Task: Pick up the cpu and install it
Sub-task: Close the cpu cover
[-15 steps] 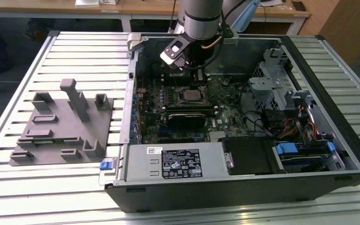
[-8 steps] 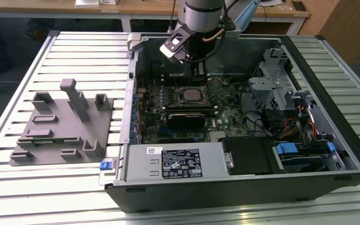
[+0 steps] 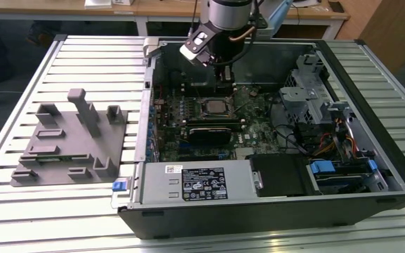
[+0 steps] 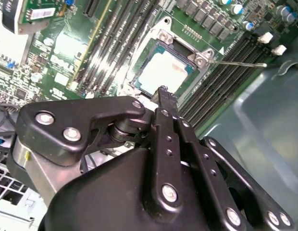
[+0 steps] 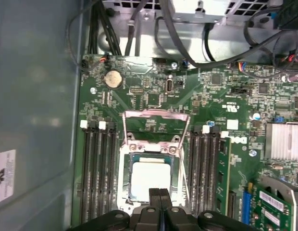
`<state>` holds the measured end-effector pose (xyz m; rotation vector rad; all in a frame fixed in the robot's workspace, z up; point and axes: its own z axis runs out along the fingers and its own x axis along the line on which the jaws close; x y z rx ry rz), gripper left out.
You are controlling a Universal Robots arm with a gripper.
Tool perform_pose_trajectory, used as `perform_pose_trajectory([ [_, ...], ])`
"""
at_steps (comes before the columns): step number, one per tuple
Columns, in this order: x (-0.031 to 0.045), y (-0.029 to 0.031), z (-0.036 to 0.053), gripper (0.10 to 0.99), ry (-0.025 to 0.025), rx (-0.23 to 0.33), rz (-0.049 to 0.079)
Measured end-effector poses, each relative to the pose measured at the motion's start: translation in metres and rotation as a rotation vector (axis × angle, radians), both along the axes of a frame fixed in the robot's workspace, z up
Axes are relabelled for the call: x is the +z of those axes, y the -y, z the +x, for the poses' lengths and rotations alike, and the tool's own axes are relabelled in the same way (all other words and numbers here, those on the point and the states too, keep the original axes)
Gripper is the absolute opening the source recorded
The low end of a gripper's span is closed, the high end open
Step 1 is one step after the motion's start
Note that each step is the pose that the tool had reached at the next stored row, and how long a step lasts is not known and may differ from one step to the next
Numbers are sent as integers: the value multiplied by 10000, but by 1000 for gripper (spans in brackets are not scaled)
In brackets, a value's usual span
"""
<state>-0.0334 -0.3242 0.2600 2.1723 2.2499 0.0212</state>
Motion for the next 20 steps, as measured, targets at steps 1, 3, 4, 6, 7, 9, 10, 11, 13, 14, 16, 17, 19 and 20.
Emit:
perform_pose_trajectory([
  [1,0,10,0,106,0,0,0],
  [3,-1,22,0,106,1,0,3],
  [4,-1,22,1,106,2,-1,3],
  [6,0,23,11,106,-2,0,0],
  [7,-1,23,16,106,-4,0,1],
  [9,0,23,29,106,-6,0,0],
  [10,-1,23,35,106,-6,0,1],
  [11,-1,23,42,106,-6,-1,0],
  [13,-1,23,58,106,-6,0,1],
  [14,-1,23,66,106,-5,0,1],
  [16,-1,23,82,106,-6,0,0],
  [17,-1,23,90,106,-6,-1,1],
  [19,0,23,104,106,-6,0,0],
  [20,-1,23,111,106,-6,0,1],
])
